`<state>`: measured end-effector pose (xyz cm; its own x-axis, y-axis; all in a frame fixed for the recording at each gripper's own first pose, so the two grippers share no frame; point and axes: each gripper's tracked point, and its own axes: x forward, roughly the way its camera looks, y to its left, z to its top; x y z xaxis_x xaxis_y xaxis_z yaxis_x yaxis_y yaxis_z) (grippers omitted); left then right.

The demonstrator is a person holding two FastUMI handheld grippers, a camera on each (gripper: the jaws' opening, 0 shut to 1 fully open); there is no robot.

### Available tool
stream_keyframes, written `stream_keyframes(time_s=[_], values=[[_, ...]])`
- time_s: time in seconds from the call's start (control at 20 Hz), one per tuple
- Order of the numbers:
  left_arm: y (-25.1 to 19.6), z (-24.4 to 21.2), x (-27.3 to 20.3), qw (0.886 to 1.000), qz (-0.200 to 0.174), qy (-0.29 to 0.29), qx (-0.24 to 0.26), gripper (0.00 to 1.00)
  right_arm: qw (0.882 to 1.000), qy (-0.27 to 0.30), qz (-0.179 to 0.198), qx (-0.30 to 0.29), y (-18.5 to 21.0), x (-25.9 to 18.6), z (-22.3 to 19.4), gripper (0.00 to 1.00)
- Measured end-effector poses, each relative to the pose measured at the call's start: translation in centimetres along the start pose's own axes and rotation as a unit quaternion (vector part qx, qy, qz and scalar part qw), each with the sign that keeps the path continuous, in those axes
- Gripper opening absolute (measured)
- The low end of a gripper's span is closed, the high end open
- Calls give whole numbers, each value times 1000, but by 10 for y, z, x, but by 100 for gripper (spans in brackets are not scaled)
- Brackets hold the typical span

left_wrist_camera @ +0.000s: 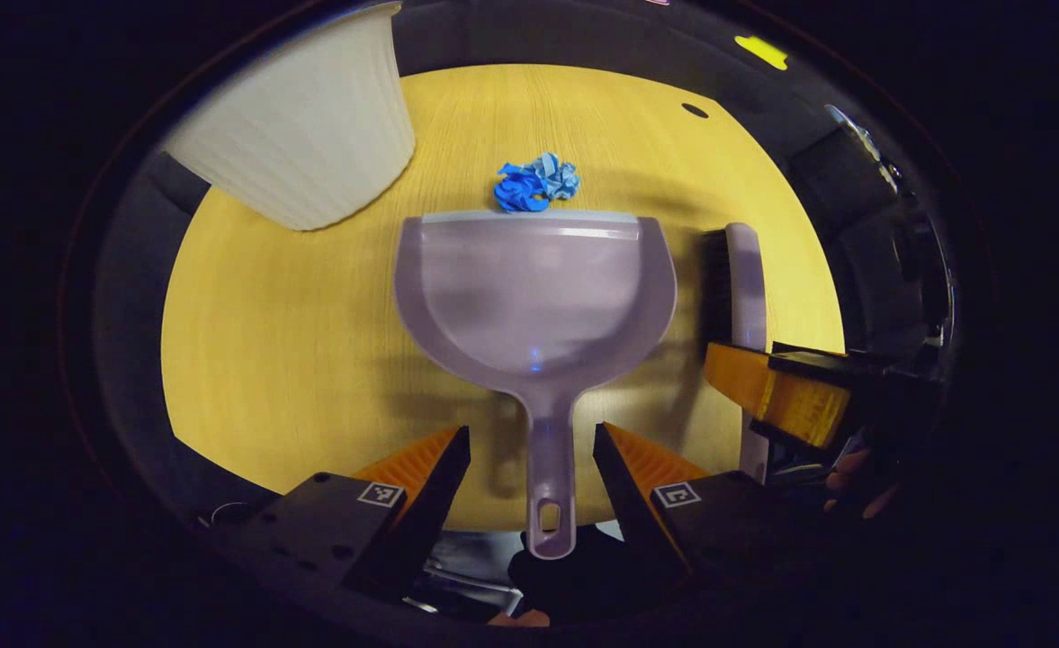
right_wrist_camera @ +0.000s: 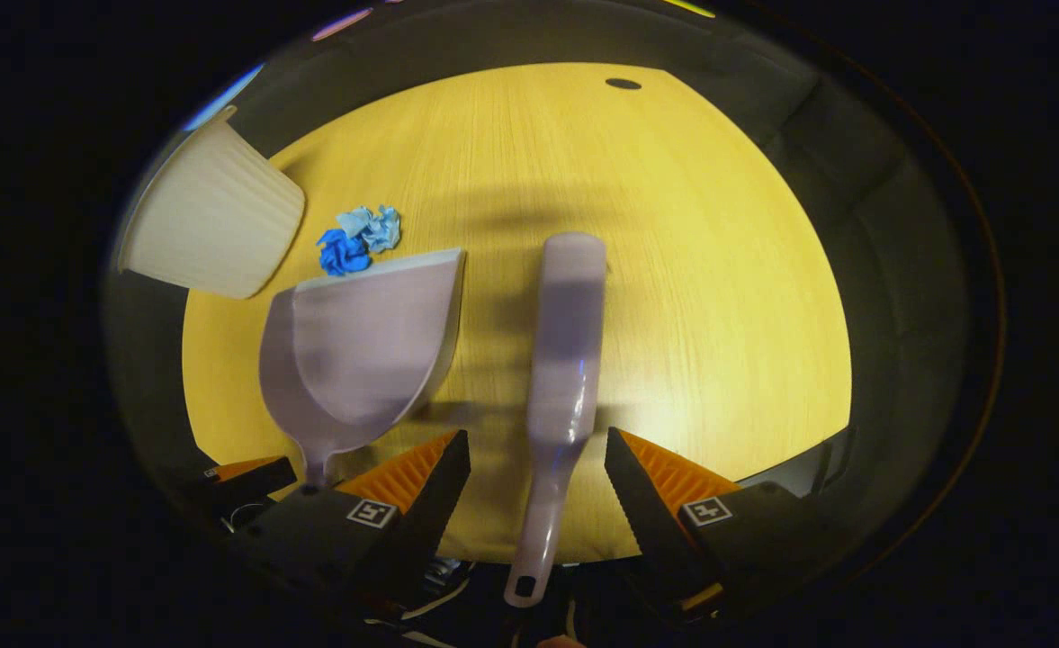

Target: Pick up the small broom and dustpan from the desktop, sweep the trash into the dustpan with the broom, and then empty the trash into the garbage bin.

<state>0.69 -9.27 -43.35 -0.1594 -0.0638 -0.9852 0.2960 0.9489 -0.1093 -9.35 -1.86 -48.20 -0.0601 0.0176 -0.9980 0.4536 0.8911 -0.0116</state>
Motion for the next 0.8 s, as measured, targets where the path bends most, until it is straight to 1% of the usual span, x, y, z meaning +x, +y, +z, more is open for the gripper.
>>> stream_keyframes(time_s=[0.15,0.35,0.6,0.65,0.7,0.75,0.8], values=[[-2,8,11,1000,-2,23,-8,83,1000,21,-11,-1,-1,13,0,99],[1,23,26,999,10,35,-10,83,999,46,-25,0,-6,25,-2,99],[-4,27,41,998,1,57,-15,84,998,61,-34,-2,-9,38,-1,99],[-4,27,43,998,2,61,-16,83,997,65,-36,-3,-10,40,-1,92],[-5,28,46,998,1,64,-16,83,997,67,-36,-3,-11,40,-1,98],[-5,27,46,998,1,67,-14,83,997,71,-40,-6,-13,40,-1,88],[-5,27,45,997,8,70,-13,77,997,68,-38,-9,-13,41,1,75]])
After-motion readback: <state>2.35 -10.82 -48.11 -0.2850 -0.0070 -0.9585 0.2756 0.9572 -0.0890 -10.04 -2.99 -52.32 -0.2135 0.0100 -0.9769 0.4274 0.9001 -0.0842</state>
